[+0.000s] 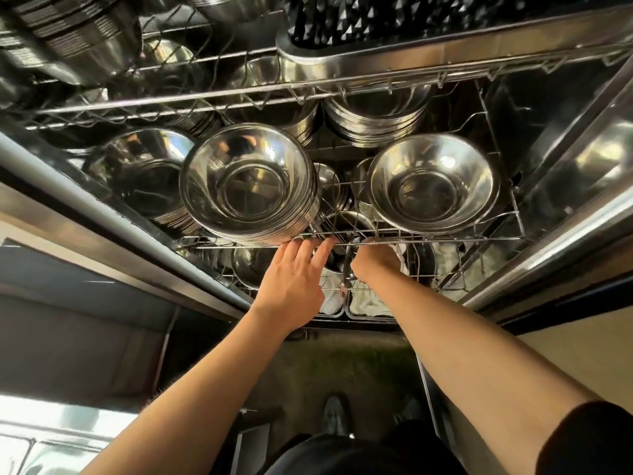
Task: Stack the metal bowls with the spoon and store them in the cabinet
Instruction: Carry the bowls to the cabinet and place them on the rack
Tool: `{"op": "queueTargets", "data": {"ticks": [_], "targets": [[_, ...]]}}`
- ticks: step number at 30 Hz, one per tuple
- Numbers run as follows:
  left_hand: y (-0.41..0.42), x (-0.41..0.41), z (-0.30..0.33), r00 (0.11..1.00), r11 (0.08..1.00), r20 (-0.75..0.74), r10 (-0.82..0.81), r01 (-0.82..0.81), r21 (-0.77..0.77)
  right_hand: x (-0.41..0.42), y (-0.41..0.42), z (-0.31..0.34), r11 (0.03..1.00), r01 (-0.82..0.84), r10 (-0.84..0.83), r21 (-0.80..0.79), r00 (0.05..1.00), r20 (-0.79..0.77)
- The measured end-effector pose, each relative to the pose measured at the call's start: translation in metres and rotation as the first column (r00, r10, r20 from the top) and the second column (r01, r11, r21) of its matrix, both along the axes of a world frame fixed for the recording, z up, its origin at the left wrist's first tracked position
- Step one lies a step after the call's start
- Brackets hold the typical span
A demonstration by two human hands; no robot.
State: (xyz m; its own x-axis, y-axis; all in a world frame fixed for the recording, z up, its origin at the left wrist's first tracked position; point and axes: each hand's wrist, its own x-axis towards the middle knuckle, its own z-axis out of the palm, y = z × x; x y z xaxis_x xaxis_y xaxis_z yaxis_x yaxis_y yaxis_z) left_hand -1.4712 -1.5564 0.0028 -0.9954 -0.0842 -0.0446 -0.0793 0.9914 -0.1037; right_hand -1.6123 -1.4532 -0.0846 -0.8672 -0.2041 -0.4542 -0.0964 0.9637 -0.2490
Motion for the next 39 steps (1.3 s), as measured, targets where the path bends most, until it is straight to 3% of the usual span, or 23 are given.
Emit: {"op": "queueTargets", "data": {"ticks": [9, 13, 22, 29, 35, 39], "targets": [[-0.001, 0.000, 0.001, 1.000, 1.000, -0.005, -0.013, 0.013, -0.002, 0.006, -0.001, -0.003, 0.998, -0.030, 0.034, -0.046, 0.994, 0.105], [-0.003, 0.001, 0.002, 1.000, 1.000, -0.001, -0.016, 0.016, 0.008, 0.011, 0.012, 0.006, 0.988, -0.111, 0.123, -0.109, 0.987, 0.108], [-0.002, -0.003, 0.010, 1.000, 0.997, 0.019, 0.000, -0.001, 0.083, 0.043, 0.077, 0.074, 0.899, -0.373, 0.336, -0.229, 0.923, -0.188], [0.013, -0.018, 0.035, 1.000, 0.980, -0.005, -0.001, 0.002, 0.201, 0.052, 0.127, 0.134, 0.903, -0.361, 0.236, -0.234, 0.871, -0.431], [0.030, -0.057, 0.055, 0.987, 0.938, -0.131, -0.097, 0.135, 0.320, 0.032, 0.147, 0.159, 0.944, -0.232, 0.116, -0.234, 0.899, -0.423], [0.040, -0.084, 0.057, 0.974, 0.926, -0.151, -0.167, 0.208, 0.317, 0.016, 0.148, 0.168, 0.959, -0.196, 0.083, -0.205, 0.884, -0.461]]}}
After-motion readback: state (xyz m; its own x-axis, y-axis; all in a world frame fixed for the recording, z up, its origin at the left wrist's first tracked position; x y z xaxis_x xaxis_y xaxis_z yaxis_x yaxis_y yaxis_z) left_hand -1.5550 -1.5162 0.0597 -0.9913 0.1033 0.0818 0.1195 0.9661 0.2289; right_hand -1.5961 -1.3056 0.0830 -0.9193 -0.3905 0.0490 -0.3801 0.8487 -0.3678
